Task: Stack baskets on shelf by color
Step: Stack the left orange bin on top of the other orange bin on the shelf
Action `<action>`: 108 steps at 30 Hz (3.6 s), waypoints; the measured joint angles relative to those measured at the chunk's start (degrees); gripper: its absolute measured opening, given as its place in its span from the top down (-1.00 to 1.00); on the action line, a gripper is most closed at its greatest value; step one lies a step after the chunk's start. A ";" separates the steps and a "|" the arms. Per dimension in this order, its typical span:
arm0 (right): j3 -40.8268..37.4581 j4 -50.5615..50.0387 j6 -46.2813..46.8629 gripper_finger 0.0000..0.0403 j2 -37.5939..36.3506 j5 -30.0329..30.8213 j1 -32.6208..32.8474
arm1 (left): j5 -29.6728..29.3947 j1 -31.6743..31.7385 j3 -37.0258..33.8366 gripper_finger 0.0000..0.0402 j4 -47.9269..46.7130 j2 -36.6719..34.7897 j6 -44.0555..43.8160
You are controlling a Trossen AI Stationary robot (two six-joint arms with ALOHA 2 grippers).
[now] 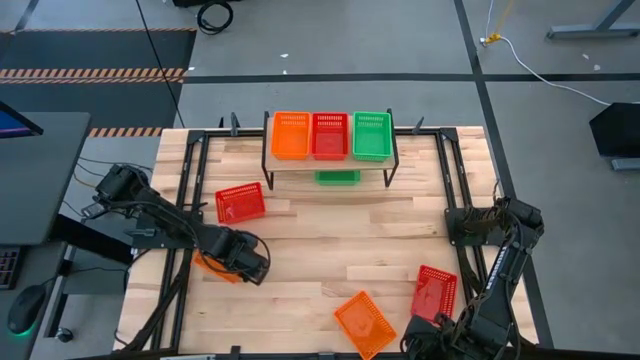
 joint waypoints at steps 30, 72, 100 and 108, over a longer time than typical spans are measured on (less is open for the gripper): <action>0.01 0.48 -7.43 0.13 0.00 6.21 -5.02 | -16.80 -3.21 50.64 0.97 -47.54 0.00 22.81; -0.01 9.37 -24.18 0.14 -1.81 -0.90 -28.17 | -16.51 45.24 57.22 0.98 -37.54 7.52 111.98; -0.01 8.52 -19.28 0.14 -1.99 0.39 -26.60 | -15.95 48.98 57.18 0.97 -30.39 12.65 115.84; -0.01 8.36 -19.58 0.14 -1.97 0.55 -26.58 | -14.96 48.96 57.16 0.97 -31.24 13.40 113.97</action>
